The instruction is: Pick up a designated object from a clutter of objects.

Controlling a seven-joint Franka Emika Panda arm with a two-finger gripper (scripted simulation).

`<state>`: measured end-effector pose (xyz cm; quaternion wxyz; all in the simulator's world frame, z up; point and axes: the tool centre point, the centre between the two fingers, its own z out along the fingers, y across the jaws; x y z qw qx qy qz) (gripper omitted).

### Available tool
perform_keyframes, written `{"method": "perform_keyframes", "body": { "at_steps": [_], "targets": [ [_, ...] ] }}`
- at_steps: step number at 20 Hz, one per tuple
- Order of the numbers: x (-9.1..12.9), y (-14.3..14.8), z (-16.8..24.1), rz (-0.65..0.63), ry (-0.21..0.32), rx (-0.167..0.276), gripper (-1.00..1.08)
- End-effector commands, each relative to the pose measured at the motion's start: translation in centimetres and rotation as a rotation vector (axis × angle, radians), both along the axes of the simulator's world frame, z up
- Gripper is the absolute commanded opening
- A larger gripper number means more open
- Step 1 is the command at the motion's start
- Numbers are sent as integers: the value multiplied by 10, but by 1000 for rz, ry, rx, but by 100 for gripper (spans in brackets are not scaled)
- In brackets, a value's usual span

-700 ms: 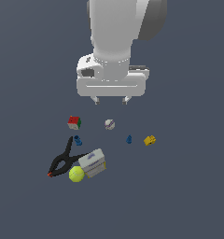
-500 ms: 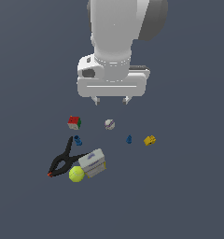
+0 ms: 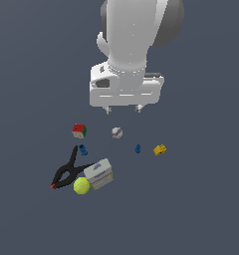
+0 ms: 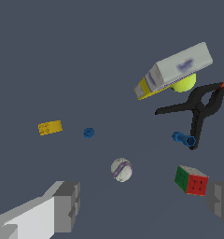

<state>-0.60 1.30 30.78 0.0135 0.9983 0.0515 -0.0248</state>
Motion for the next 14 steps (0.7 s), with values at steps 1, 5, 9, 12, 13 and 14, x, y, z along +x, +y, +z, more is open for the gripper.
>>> {"method": "perform_keyframes", "body": {
  "at_steps": [1,5,9,12,13,14],
  "targets": [
    [0,-1,1,-3,-1,0,100],
    [0,0,-1,2,0,0,100],
    [-1,-1,-9,24,-1,3,100],
    [-3,-2,-20,52,-2,6,100],
    [-3,-3,-24,63,-3,7,100],
    [-4,-3,-29,75,-3,8,100]
  ]
}}
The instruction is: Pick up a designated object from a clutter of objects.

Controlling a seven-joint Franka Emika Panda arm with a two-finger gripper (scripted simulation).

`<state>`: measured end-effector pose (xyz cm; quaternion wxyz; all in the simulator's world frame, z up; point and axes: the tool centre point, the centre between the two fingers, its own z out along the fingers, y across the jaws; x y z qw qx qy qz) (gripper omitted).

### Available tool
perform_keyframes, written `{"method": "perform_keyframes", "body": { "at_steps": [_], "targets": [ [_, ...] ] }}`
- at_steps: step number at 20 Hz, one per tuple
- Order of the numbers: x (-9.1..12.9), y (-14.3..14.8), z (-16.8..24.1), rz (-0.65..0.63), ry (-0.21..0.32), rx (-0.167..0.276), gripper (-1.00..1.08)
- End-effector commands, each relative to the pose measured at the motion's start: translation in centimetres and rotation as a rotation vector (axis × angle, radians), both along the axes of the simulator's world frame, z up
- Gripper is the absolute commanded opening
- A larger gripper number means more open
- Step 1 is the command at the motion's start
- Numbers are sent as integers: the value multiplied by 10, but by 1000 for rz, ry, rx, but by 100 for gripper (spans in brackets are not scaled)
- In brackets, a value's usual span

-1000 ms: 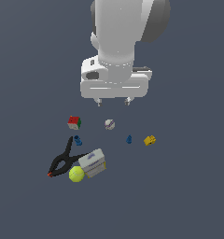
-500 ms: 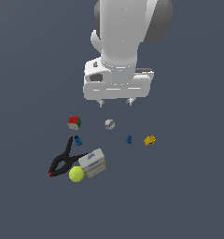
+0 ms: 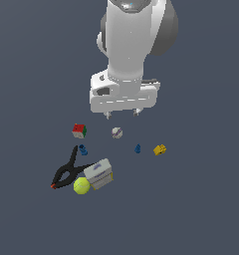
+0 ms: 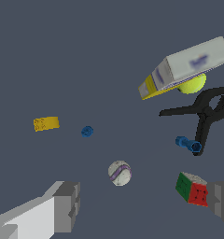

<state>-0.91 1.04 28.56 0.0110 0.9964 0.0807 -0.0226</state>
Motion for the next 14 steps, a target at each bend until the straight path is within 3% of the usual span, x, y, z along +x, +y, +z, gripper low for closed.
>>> {"method": "perform_keyframes", "body": {
  "at_steps": [1,14],
  "targets": [
    [-2,-1,-12,30,-1,3,100],
    [-36,-12,-106,291,-15,26,100]
  ]
}}
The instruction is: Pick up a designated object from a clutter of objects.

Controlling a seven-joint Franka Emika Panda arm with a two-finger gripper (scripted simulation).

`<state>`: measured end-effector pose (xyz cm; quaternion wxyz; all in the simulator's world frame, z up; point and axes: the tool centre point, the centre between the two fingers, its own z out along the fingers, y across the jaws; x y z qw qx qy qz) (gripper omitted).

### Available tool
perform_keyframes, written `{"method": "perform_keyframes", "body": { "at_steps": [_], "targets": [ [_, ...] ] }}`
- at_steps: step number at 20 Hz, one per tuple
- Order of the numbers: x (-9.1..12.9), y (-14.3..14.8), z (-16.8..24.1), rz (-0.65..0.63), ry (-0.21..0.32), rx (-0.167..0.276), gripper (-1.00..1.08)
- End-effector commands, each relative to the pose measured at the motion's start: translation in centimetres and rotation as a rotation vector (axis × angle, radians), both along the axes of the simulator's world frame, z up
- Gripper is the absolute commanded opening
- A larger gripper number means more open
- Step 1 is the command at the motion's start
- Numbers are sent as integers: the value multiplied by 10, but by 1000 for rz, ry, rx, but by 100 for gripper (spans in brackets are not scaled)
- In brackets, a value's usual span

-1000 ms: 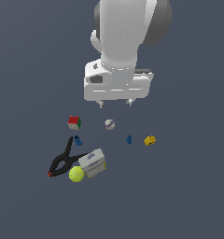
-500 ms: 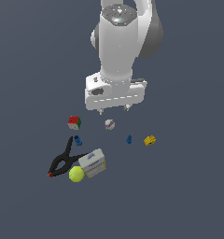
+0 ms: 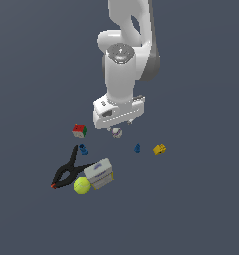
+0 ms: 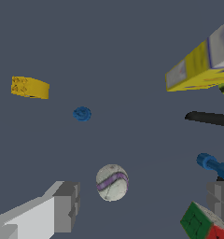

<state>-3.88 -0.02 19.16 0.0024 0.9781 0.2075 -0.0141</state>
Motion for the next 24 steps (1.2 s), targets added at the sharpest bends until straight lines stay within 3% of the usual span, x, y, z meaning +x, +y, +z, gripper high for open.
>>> {"method": "perform_keyframes", "body": {
  "at_steps": [1,14,24],
  "targets": [
    [-10,-2,-19,58,-4,4,100],
    [-63,-12,-91,298,-20,14,100],
    [-78,-14,-105,355,-24,15,100]
  ]
}}
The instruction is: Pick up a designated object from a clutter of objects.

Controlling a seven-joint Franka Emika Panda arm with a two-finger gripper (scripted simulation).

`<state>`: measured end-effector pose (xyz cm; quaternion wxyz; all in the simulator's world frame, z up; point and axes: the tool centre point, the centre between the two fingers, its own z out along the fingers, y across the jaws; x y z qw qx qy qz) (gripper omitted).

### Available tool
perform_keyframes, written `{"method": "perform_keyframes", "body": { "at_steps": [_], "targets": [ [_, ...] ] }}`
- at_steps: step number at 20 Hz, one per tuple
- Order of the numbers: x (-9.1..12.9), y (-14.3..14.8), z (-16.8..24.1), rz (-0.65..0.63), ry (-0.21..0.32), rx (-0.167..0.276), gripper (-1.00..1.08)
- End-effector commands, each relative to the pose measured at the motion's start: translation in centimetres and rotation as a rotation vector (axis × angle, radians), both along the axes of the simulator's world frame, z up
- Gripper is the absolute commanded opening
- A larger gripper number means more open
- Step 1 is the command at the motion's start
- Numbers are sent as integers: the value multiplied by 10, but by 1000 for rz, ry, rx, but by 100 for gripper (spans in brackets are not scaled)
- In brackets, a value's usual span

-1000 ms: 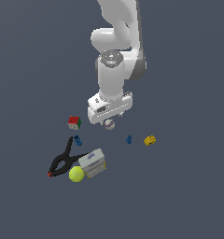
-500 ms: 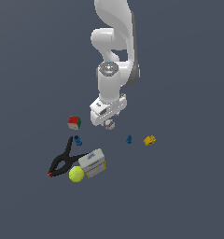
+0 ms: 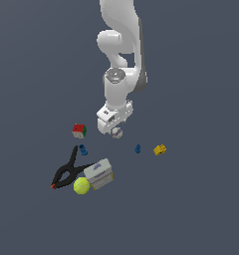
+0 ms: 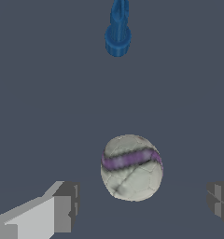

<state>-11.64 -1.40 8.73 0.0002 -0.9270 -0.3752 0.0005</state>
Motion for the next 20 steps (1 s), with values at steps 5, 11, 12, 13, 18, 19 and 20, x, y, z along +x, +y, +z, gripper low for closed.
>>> {"method": "perform_keyframes", "body": {
  "at_steps": [5,11,12,13,18,19,20],
  "targets": [
    [0,0,-4,0,0,0,100],
    [-1,0,-24,2,-1,0,100],
    [-1,0,-29,2,-1,0,100],
    [-1,0,-32,3,-1,0,100],
    [-2,0,-45,3,-1,0,100],
    [-2,0,-46,3,-1,0,100],
    [-2,0,-47,3,-1,0,100]
  ]
}}
